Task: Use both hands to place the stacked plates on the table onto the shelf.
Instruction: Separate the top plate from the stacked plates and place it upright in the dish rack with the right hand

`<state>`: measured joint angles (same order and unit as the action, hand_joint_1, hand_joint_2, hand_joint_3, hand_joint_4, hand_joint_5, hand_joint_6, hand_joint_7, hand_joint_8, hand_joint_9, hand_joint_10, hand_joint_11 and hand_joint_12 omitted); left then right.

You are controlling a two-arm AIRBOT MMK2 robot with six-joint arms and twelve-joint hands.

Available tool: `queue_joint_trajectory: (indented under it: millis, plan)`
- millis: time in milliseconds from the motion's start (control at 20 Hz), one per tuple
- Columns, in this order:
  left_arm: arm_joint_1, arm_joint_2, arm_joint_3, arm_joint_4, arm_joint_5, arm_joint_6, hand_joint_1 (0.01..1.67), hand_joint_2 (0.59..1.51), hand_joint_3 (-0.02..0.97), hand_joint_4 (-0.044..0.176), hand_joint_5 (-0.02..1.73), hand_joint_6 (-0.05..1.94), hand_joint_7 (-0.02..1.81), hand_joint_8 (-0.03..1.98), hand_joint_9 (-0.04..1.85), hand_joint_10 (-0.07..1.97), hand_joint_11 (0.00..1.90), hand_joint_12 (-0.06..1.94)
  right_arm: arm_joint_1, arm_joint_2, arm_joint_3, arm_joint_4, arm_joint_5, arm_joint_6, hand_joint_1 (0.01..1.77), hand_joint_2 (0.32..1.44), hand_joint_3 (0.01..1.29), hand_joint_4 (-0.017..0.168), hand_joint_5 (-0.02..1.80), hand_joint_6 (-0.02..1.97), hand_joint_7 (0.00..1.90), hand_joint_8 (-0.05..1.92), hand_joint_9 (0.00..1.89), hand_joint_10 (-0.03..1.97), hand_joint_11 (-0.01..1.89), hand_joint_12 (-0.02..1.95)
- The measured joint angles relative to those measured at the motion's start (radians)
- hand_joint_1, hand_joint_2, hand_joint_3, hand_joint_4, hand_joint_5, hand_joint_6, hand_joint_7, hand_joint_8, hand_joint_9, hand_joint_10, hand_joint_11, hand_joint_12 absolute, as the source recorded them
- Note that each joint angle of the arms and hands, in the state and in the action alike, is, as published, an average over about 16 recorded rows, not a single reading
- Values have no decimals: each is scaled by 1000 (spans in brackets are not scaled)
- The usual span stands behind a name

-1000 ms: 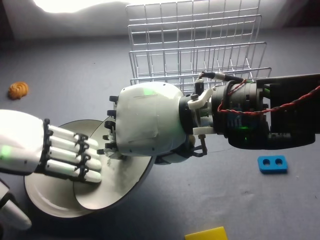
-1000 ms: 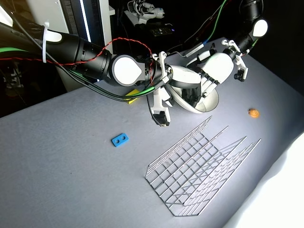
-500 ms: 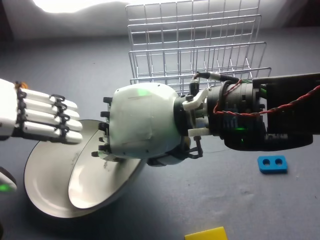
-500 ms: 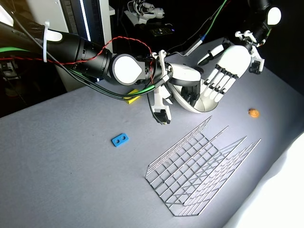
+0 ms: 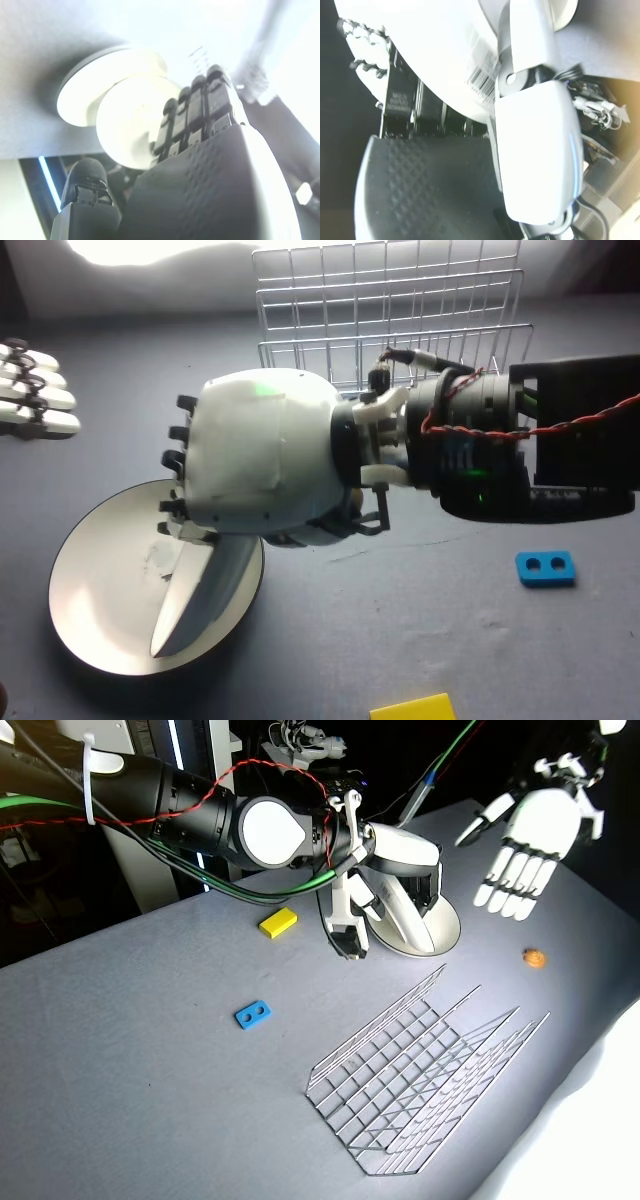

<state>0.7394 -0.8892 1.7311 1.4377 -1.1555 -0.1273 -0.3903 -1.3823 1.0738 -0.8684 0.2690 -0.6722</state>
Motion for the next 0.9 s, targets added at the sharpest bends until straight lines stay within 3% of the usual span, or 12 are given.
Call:
queue_joint_trajectory:
  millis: [350,650,900]
  plan:
    - [-31,21,27,10,1,-27,24,1157,19,7,23,20,18,8,16,4,16,-5,68,53,-62,67,-20,13,1332,965,17,1,878,1020,1016,885,1054,984,918,948]
    - [-54,21,19,30,1,-44,24,1159,20,7,28,20,22,9,17,4,17,-6,140,124,-113,121,-28,60,1340,965,16,-1,877,1046,1016,878,1044,1003,901,972]
    - [-71,21,1,59,7,-55,24,1164,20,7,30,20,20,9,19,4,17,-5,195,198,-142,108,2,174,1341,965,17,-1,893,1012,1031,859,1052,996,916,982]
